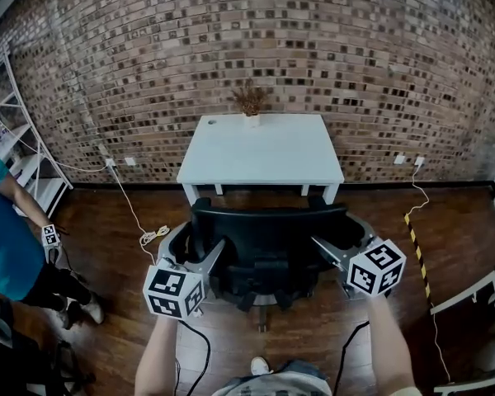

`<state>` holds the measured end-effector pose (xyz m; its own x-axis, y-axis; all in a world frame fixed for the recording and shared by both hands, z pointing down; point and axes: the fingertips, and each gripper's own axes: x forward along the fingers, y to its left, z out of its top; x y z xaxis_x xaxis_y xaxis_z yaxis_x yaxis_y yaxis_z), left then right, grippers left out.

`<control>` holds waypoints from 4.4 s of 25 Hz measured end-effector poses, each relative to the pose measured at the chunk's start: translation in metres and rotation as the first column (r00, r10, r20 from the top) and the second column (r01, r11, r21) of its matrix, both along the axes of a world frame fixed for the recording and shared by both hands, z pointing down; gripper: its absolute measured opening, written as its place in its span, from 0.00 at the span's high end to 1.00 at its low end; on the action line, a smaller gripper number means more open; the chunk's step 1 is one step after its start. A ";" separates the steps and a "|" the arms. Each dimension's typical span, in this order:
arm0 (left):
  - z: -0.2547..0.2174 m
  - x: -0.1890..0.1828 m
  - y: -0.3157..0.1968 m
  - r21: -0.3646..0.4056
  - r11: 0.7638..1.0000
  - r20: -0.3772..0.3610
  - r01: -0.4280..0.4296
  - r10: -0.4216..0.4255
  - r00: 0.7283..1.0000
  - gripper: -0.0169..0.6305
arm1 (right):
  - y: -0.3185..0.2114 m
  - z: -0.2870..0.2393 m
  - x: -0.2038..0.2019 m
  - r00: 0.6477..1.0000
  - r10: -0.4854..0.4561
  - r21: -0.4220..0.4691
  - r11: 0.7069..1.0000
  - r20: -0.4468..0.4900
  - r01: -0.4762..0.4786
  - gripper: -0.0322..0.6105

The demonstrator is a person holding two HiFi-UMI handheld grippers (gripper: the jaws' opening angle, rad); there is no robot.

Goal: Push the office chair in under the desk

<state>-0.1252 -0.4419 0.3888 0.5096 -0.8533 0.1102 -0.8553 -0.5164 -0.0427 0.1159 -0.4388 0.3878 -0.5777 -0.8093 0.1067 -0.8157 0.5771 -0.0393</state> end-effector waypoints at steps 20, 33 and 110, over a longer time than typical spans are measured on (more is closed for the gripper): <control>-0.003 0.006 -0.112 -0.004 1.000 0.005 -0.011 0.011 1.000 0.40 | -0.104 -0.004 0.006 1.000 0.027 0.025 0.999 0.001 -0.027 0.39; -0.003 0.011 -0.197 -0.002 1.000 0.003 0.001 -0.001 1.000 0.40 | -0.188 -0.004 0.011 0.999 0.034 0.035 0.999 0.002 -0.034 0.39; -0.017 0.052 -0.010 0.096 0.995 -0.067 -0.029 0.036 0.997 0.94 | 0.008 -0.010 -0.048 0.975 0.208 0.168 0.967 -0.075 -0.193 0.95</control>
